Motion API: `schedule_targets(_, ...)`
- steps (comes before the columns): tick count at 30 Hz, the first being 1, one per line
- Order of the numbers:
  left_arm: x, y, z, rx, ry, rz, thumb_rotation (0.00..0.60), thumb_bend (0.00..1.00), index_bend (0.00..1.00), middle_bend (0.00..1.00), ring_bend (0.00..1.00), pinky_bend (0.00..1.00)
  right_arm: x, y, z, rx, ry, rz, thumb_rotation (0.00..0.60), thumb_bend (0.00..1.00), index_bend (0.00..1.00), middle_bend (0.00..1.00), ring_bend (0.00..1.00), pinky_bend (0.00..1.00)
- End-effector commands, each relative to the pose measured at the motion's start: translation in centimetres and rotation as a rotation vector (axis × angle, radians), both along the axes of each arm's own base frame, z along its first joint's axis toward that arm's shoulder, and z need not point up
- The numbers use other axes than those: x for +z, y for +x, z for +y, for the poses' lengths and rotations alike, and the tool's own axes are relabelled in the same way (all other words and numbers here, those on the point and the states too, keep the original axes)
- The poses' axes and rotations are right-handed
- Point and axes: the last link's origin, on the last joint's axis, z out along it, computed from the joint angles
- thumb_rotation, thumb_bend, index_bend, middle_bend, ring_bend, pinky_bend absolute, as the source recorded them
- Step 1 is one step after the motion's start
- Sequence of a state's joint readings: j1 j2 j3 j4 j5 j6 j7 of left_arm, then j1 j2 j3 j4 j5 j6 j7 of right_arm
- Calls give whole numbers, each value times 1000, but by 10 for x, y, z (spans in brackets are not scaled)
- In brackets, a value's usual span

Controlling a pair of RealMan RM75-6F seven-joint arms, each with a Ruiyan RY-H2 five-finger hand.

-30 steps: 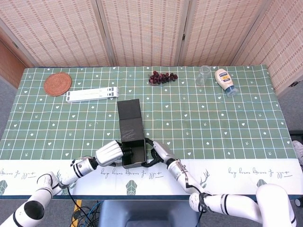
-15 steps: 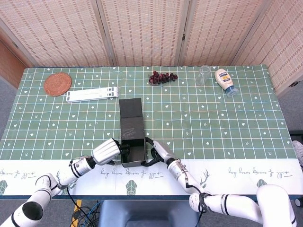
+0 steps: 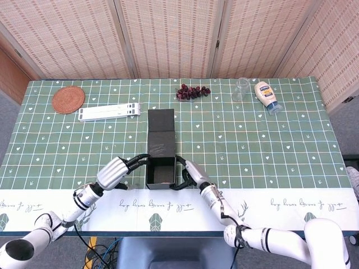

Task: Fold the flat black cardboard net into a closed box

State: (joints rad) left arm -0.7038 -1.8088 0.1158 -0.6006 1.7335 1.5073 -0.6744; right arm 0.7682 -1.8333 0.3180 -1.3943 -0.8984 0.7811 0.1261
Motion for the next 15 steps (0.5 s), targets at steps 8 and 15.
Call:
schedule_targets(8,32,-6,-8,207,-16,-183,600,126,185,146,647,851,-12,5,3,17,10,2,600,460,89,199,791,1000)
schedule_targets(15,34,-4,-18,432,-184,-390,600,126,170,146,650,860,-4,5,11,33,48,2,600,329,0,86,744,1000)
